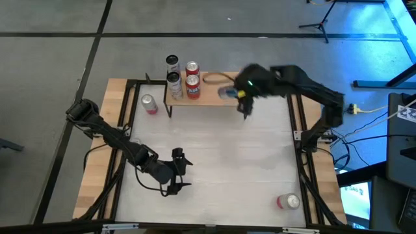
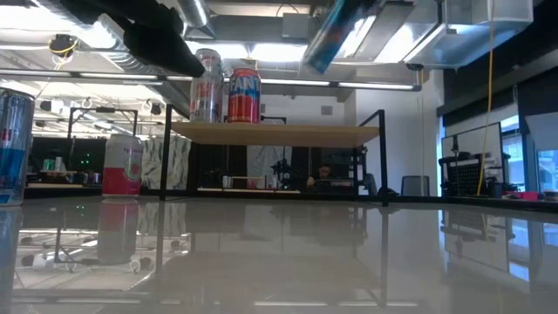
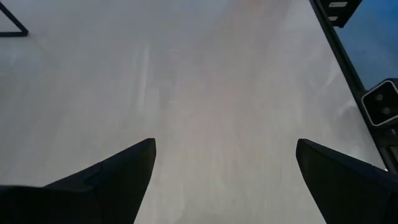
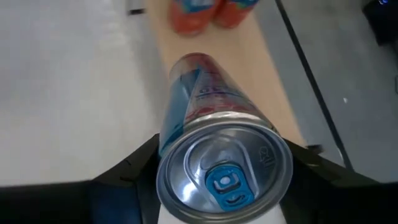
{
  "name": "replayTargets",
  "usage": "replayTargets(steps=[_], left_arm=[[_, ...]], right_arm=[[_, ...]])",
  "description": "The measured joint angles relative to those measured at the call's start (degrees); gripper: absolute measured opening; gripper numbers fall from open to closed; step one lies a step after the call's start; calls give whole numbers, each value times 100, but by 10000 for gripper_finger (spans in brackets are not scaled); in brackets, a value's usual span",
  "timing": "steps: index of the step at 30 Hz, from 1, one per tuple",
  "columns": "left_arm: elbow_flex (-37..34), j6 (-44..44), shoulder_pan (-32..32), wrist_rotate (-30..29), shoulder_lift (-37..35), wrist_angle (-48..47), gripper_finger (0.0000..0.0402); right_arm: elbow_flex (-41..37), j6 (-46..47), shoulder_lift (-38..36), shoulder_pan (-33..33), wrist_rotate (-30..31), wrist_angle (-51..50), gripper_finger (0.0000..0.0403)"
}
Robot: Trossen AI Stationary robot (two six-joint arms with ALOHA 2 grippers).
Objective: Place canned beverage on shelf
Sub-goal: Put the right blue soda can on the shelf
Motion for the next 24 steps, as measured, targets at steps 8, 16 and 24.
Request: replayTargets(steps=[8, 16, 24], left_arm=[[0, 3, 18, -9, 0, 4, 376], [0, 113, 141, -17, 0, 4, 376], [0, 468, 215, -163, 0, 2, 376]], right_arm=[[922, -475, 1044, -967, -656, -286, 231], [935, -382, 1242, -1366, -958, -973, 231], [937, -415, 1253, -1485, -1364, -1008, 232]])
